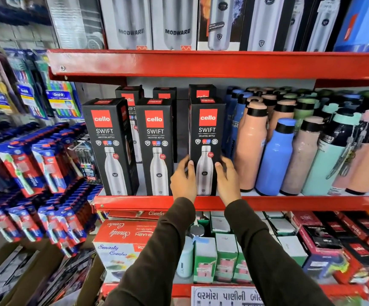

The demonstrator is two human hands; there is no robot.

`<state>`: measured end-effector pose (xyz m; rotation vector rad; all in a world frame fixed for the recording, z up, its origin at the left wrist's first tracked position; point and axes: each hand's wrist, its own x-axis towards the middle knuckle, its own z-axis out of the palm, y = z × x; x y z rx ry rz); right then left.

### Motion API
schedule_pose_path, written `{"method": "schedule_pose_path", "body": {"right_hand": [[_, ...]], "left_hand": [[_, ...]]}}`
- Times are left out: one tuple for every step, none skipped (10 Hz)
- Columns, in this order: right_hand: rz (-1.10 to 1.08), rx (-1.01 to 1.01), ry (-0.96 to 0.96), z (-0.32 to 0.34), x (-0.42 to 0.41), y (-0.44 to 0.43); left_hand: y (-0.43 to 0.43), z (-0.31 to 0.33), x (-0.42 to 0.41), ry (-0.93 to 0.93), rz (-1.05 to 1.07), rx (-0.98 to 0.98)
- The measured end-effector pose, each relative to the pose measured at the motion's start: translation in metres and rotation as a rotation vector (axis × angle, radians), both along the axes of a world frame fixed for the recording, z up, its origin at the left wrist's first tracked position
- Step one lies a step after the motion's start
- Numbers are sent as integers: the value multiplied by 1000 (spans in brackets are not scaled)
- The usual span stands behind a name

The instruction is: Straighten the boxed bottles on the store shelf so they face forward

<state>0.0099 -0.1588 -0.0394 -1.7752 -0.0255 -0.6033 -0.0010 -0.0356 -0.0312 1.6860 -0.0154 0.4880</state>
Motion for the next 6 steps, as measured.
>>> {"method": "schedule_pose_path", "body": {"right_hand": [[-7,8,-8,-2,-3,1],[-7,0,-9,-3,-8,2],[2,-7,-6,-4,-11,2],[16,-8,10,2,-16,3],[49,-22,-2,7,-20,-4],[-24,29,-122,20,-27,-22]], "left_hand": [[2,1,-5,-6,-10,-3],[2,2,-10,-11,-18,2],[2,0,-13,-17,-23,8],[2,3,-14,-2,-18,34],[4,7,-14,-39,-18,62],[9,21,-20,-223,-21,108]]}}
